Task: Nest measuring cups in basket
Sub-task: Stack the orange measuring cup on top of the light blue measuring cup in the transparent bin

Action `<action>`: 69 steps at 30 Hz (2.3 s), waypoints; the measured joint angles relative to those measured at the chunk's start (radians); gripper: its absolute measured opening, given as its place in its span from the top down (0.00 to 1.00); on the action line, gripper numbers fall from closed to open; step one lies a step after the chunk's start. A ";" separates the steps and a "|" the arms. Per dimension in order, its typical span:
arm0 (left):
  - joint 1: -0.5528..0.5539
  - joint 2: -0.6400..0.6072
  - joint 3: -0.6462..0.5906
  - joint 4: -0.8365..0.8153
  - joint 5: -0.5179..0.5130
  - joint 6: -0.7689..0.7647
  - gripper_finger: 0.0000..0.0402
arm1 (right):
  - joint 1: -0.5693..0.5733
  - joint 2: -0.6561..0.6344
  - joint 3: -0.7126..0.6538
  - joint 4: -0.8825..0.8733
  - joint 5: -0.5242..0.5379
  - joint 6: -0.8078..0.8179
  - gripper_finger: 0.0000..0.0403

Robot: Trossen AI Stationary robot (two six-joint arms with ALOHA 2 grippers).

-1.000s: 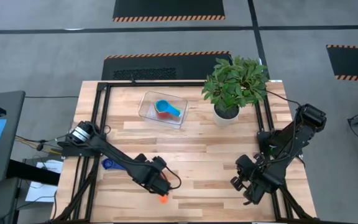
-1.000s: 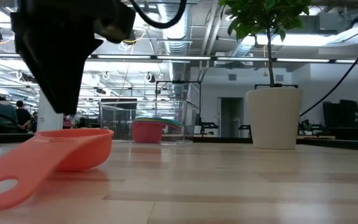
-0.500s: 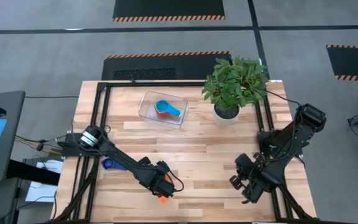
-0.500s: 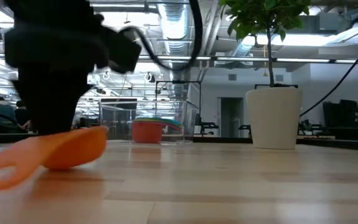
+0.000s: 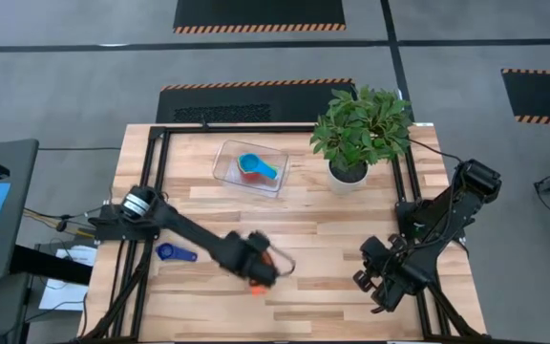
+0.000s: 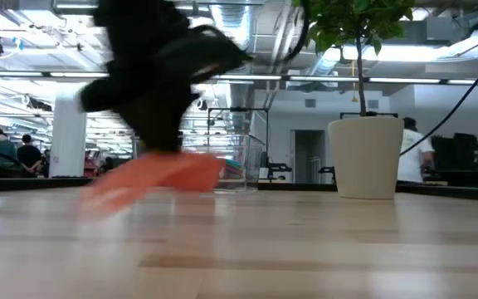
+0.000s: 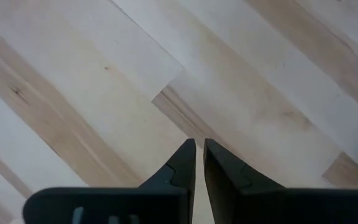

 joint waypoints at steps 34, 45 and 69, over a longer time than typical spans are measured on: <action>0.672 -0.270 0.001 -0.175 -0.031 -0.400 1.00 | 0.000 0.000 -0.001 -0.057 0.077 -0.005 0.86; 0.661 -0.178 0.002 -0.170 -0.042 -0.462 1.00 | 0.003 0.000 0.000 -0.061 0.082 -0.005 0.86; 0.708 -0.125 0.002 -0.150 -0.120 -0.443 0.99 | 0.002 0.000 0.000 -0.055 0.074 -0.005 0.86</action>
